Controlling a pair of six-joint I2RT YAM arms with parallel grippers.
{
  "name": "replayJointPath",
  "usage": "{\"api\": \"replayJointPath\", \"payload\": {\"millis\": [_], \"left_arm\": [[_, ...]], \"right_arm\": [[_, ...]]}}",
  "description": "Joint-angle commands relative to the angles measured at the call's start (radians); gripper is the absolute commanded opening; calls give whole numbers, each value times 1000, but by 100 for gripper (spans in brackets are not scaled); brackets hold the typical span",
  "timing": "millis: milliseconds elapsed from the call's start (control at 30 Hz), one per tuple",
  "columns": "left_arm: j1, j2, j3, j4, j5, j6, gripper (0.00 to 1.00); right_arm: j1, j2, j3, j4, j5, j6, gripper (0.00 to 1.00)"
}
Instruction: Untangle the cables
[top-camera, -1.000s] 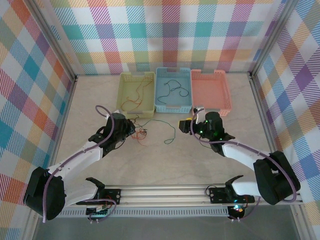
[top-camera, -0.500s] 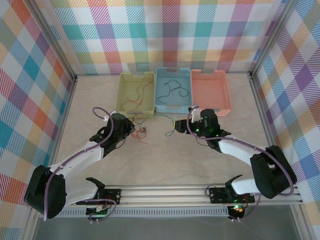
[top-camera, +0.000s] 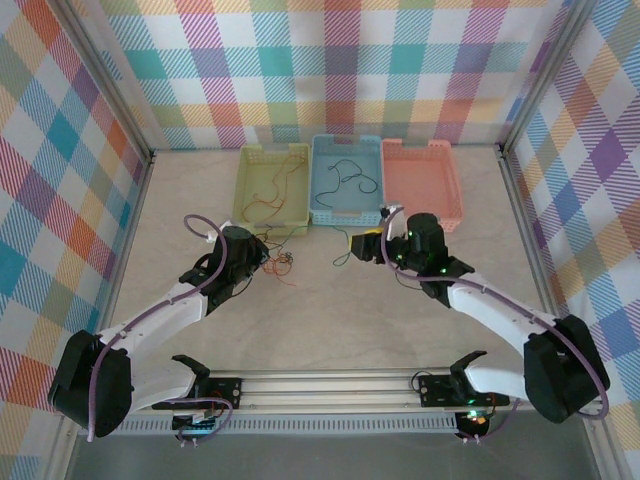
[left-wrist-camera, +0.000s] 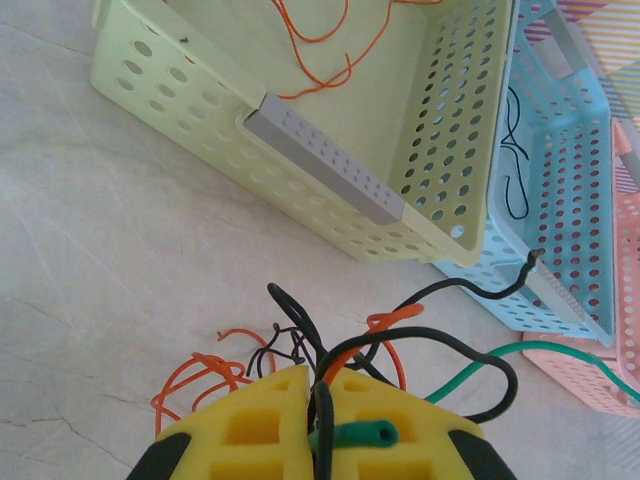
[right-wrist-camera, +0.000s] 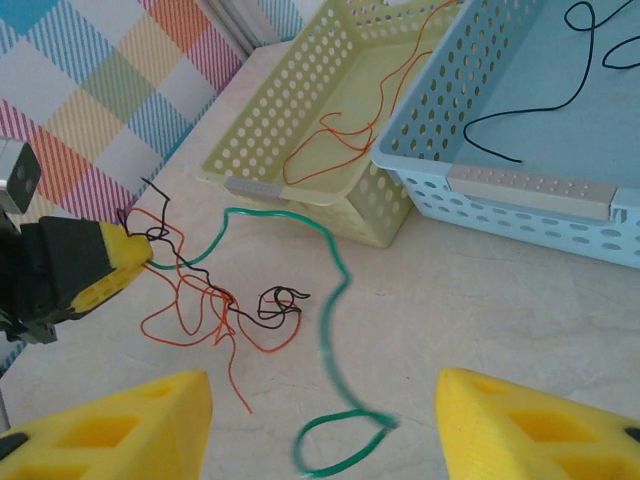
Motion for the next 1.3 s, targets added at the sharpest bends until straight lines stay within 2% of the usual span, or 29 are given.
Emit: {"api": "replayJointPath", "payload": {"millis": [0, 233, 367, 600, 833, 1133, 1267], "left_arm": [[10, -15, 3, 12, -24, 8, 0], [10, -21, -4, 15, -29, 5, 0], [10, -16, -1, 14, -22, 6, 0], [10, -19, 0, 17, -20, 15, 0], [10, -24, 0, 14, -20, 16, 0], [10, -36, 2, 7, -21, 22, 0], [10, -41, 2, 8, -20, 22, 0]], "right_arm": [[13, -31, 77, -205, -5, 66, 60], [70, -68, 44, -337, 32, 250, 56], [150, -5, 50, -338, 82, 344, 55], [251, 137, 123, -368, 208, 415, 52], [260, 182, 153, -379, 318, 461, 49], [261, 270, 225, -354, 318, 480, 49], [260, 301, 246, -352, 355, 483, 46]]}}
